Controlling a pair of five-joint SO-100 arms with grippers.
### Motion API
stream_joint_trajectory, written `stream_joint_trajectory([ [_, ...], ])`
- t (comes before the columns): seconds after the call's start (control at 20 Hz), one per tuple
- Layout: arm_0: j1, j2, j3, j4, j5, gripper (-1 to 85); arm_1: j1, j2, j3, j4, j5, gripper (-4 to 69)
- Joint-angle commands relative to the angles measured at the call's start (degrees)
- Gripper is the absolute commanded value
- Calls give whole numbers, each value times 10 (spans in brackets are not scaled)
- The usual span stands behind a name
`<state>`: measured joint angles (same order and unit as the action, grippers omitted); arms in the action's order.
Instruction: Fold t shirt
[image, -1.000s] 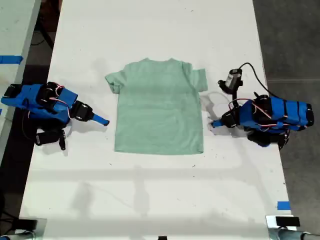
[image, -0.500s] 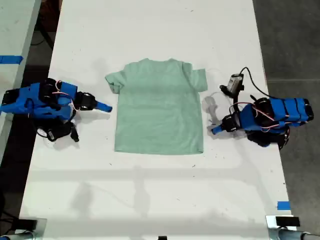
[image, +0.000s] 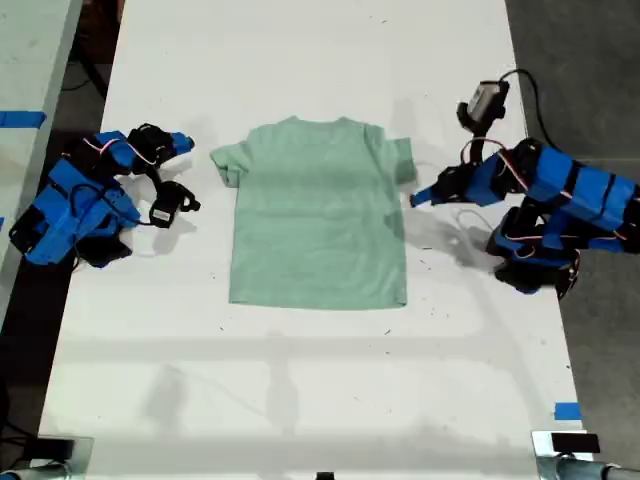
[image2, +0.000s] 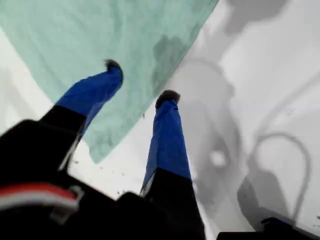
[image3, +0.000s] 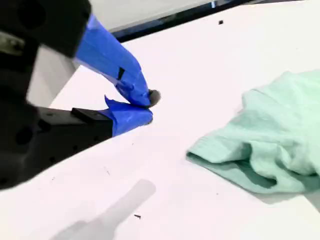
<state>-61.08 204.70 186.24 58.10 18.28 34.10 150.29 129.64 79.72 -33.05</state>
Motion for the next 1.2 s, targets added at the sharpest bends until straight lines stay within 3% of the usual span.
stream_joint_trajectory([
  [0.0, -72, 4, 24, 1, -8, 4, 130, -136, -139, -14, -56, 309],
  [0.2, -79, 5, 24, 1, -4, 8, 203, -326, -285, -25, -80, 335],
  [0.45, -63, 5, 24, 1, -4, 8, 262, -526, -489, 6, -118, 331],
  [0.75, 121, 5, 24, 1, -4, 11, 269, -717, -560, -43, -118, 309],
  [0.85, 184, 5, 24, 1, -4, 11, 250, -759, -571, -62, -103, 253],
  [1.0, 260, 5, 24, 1, -4, 11, 219, -796, -572, -68, -68, 38],
  [1.15, 313, 5, 24, 1, -4, 11, 201, -780, -560, -33, -50, 12],
])
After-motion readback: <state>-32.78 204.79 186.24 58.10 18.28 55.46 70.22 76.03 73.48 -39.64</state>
